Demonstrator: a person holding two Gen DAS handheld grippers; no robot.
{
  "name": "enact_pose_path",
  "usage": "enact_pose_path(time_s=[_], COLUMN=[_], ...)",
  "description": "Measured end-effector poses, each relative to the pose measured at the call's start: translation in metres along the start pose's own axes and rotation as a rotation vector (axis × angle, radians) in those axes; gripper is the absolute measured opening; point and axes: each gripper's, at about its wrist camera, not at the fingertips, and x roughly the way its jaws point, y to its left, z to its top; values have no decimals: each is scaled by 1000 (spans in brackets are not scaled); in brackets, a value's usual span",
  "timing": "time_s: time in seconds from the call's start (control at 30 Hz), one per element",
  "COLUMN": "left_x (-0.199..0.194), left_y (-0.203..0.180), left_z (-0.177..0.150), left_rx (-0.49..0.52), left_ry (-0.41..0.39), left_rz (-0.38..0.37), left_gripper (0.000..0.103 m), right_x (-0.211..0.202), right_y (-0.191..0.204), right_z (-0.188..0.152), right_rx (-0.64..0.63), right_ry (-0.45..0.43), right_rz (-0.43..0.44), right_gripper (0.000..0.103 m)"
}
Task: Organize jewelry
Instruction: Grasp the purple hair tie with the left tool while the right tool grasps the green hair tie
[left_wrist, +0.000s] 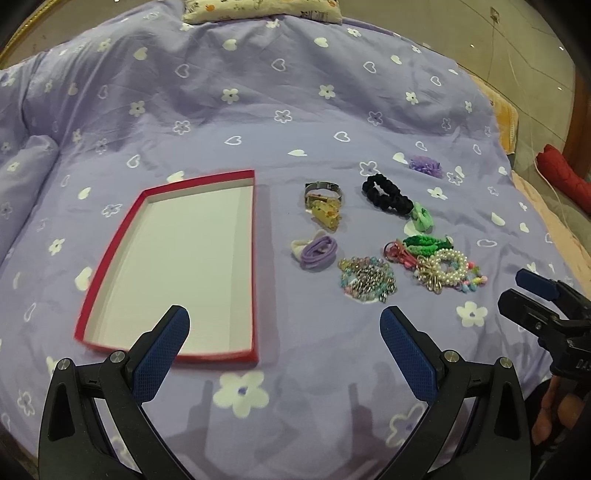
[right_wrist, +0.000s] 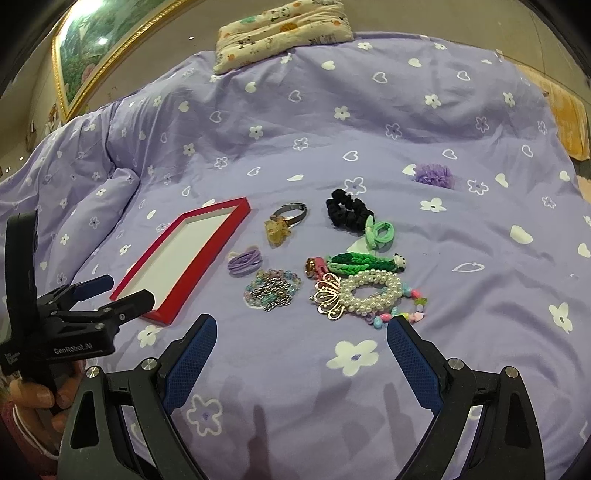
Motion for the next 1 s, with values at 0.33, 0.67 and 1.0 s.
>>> enact_pose_path(time_s=[0.33, 0.67, 1.0], left_x=[38, 90, 128], left_y=[-10, 0, -15], left_z=[30, 56, 63], left_rx=[91, 101, 198], left_ry=[38, 125, 183], left_rz=[-35, -104, -109], left_gripper=[103, 100, 89], right_x=[24, 85, 143], right_y=[-38, -76, -93], right_z=[32, 69, 85], right_rx=[65, 112, 102], right_ry=[18, 115, 211], right_rz=[-9, -33, -77], right_gripper=[94, 72, 56])
